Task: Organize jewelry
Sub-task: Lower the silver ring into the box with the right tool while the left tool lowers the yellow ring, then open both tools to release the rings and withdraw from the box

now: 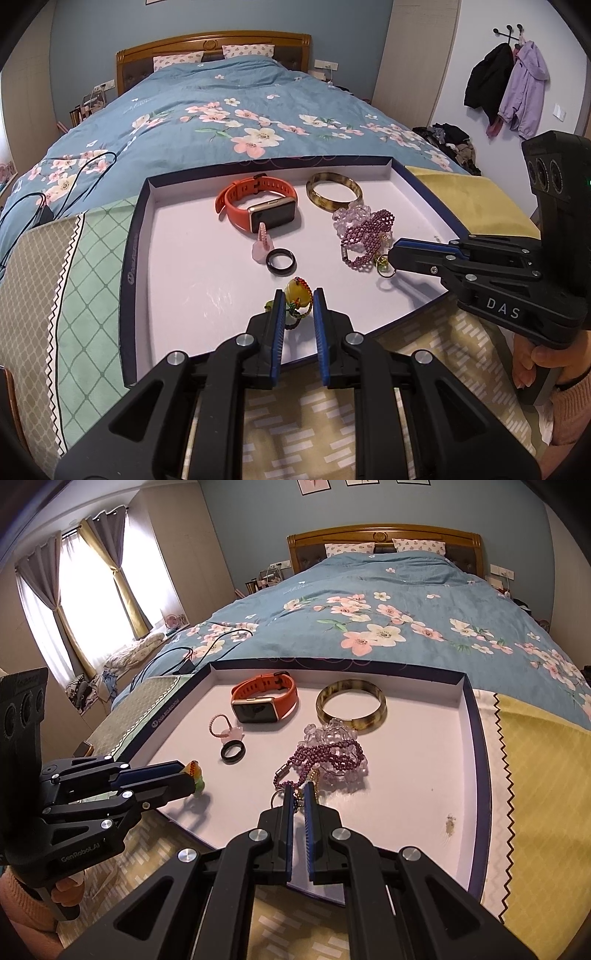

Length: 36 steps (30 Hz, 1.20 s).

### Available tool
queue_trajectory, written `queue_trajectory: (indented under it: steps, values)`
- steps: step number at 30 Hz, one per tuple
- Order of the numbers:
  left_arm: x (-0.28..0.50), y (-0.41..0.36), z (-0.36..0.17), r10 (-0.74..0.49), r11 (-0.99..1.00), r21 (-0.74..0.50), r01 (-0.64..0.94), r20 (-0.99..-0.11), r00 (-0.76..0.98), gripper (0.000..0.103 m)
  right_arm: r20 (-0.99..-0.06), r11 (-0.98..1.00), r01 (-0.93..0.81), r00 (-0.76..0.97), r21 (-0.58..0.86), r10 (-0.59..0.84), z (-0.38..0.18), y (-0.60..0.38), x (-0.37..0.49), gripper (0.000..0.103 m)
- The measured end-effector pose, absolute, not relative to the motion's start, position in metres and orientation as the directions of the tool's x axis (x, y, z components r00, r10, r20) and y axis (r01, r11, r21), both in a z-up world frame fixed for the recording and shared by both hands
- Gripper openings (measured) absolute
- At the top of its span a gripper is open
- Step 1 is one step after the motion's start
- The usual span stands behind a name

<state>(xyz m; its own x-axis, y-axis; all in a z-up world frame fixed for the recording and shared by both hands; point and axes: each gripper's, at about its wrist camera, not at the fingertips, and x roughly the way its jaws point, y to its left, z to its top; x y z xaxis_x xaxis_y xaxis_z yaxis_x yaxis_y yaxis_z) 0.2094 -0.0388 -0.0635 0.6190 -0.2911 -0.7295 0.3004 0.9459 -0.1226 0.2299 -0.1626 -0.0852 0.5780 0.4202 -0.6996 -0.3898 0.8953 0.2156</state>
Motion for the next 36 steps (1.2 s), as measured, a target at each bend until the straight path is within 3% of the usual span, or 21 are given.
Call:
queue_trajectory:
  steps: [17, 20, 21, 22, 24, 26, 28, 30, 31, 36]
  values:
    - [0.209, -0.040, -0.067, -0.274, 0.952, -0.117, 0.283, -0.735, 0.621, 0.016, -0.707, 0.903, -0.371, 0.578, 0.217, 0.408, -0.089, -0.166, 0.230, 0.007]
    - [0.205, -0.038, -0.064, -0.276, 0.952, -0.121, 0.280, -0.728, 0.627, 0.025, -0.703, 0.904, -0.369, 0.583, 0.217, 0.407, -0.087, -0.168, 0.228, 0.008]
    - [0.204, -0.037, -0.063, -0.276, 0.953, -0.121, 0.277, -0.725, 0.631, 0.033, -0.700, 0.904, -0.367, 0.587, 0.219, 0.408, -0.086, -0.168, 0.226, 0.014]
    - [0.202, -0.036, -0.061, -0.277, 0.954, -0.126, 0.272, -0.721, 0.635, 0.037, -0.697, 0.906, -0.363, 0.592, 0.218, 0.405, -0.085, -0.169, 0.224, 0.027]
    - [0.197, -0.032, -0.057, -0.279, 0.955, -0.132, 0.267, -0.711, 0.646, 0.045, -0.685, 0.911, -0.356, 0.613, 0.206, 0.394, -0.082, -0.171, 0.219, 0.040]
    - [0.190, -0.028, -0.053, -0.270, 0.959, -0.130, 0.253, -0.700, 0.661, 0.054, -0.673, 0.911, -0.356, 0.624, 0.209, 0.398, -0.077, -0.174, 0.213, 0.042]
    - [0.182, -0.024, -0.048, -0.262, 0.961, -0.124, 0.247, -0.685, 0.679, 0.060, -0.659, 0.915, -0.347, 0.642, 0.206, 0.392, -0.073, -0.177, 0.207, 0.053]
    - [0.170, -0.019, -0.042, -0.248, 0.966, -0.115, 0.232, -0.664, 0.705, 0.088, -0.643, 0.921, -0.339, 0.666, 0.191, 0.378, -0.068, -0.181, 0.197, 0.060]
    - [0.165, -0.017, -0.039, -0.245, 0.967, -0.115, 0.225, -0.650, 0.720, 0.092, -0.635, 0.924, -0.334, 0.677, 0.187, 0.373, -0.066, -0.183, 0.195, 0.071]
    - [0.136, -0.013, -0.025, -0.218, 0.974, -0.084, 0.209, -0.588, 0.779, 0.098, -0.568, 0.946, -0.298, 0.759, 0.131, 0.318, -0.054, -0.186, 0.168, 0.094]
